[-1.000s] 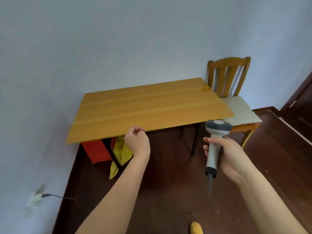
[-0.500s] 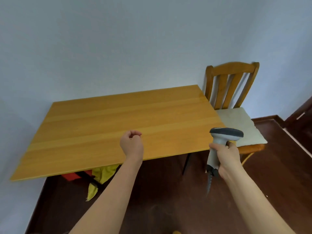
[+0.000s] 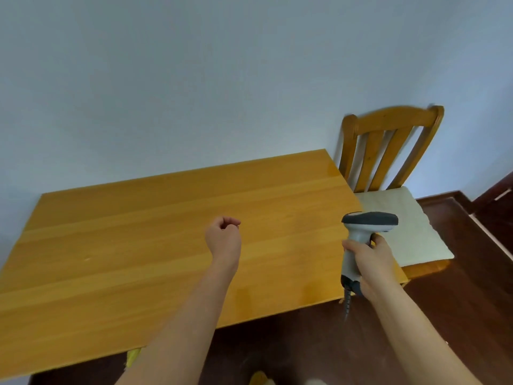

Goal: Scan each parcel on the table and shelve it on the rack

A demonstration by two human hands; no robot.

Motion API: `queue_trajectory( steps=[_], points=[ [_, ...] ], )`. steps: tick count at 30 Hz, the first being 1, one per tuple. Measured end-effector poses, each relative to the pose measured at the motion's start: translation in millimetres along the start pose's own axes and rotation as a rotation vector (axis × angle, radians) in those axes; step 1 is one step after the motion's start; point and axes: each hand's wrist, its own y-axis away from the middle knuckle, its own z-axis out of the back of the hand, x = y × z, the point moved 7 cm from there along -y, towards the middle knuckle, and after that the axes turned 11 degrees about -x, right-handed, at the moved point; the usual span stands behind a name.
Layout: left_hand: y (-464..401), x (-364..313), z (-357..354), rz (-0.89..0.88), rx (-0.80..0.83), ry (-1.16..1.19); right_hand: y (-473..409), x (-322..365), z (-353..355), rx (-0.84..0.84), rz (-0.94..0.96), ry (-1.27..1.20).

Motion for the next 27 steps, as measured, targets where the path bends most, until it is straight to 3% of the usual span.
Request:
queue_trajectory(
  steps=[7,12,18,27],
  points=[
    [-33.4,13.1,-48.8,0.09,0.251,-0.132,-52.6,-3.5,-44.5,0.111,0.228,0.335],
    [-47.5,36.4,-67.4,0.194,0.208,-0.17,-113.7,-33.3,-79.6,0.254,0.36,0.636],
    [-46.9,62.6,-92.1,0.312,0.159,-0.212,-158.5,-67.9,-114.2,0.405,0.391,0.869],
    [-35.5,73.4,-106.0,0.385,0.099,-0.238,-179.5,-98.2,-137.9,0.487,0.35,0.825]
  ],
)
